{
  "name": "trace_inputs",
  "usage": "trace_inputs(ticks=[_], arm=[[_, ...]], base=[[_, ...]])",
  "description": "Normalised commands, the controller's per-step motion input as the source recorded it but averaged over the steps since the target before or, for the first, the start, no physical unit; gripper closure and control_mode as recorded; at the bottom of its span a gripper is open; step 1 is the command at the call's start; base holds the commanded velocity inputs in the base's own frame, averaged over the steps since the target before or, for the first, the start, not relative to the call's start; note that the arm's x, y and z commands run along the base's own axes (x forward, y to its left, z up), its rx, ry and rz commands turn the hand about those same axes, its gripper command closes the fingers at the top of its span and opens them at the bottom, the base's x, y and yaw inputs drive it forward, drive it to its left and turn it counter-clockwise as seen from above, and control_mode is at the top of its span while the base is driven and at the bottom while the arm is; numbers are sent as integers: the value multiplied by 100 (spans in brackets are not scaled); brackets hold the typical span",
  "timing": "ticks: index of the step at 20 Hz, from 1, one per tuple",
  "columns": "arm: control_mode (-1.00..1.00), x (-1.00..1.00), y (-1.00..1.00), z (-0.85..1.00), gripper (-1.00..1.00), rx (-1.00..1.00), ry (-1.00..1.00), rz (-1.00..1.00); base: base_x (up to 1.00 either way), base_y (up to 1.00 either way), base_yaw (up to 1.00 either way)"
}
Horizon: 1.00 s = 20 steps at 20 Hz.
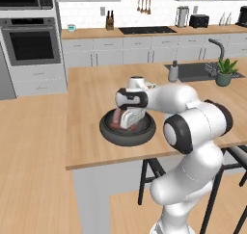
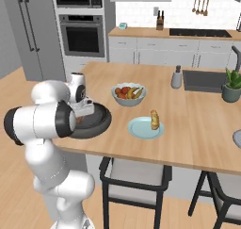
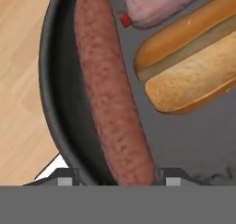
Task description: Place one bun and one sausage from the bowl on each plate.
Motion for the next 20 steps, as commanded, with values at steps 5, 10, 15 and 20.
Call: trace_inputs(ticks=[5, 10, 15, 20], arm=[[-100, -52, 0, -12, 100, 0, 0, 0], [-100, -50, 0, 59, 100, 0, -3, 1], [-100, -4, 0, 96, 100, 0, -2, 1], [-100, 18, -50, 51, 100, -3, 0, -6]], base=[[0, 0, 0], [0, 0, 0], [0, 0, 0], [0, 0, 0]])
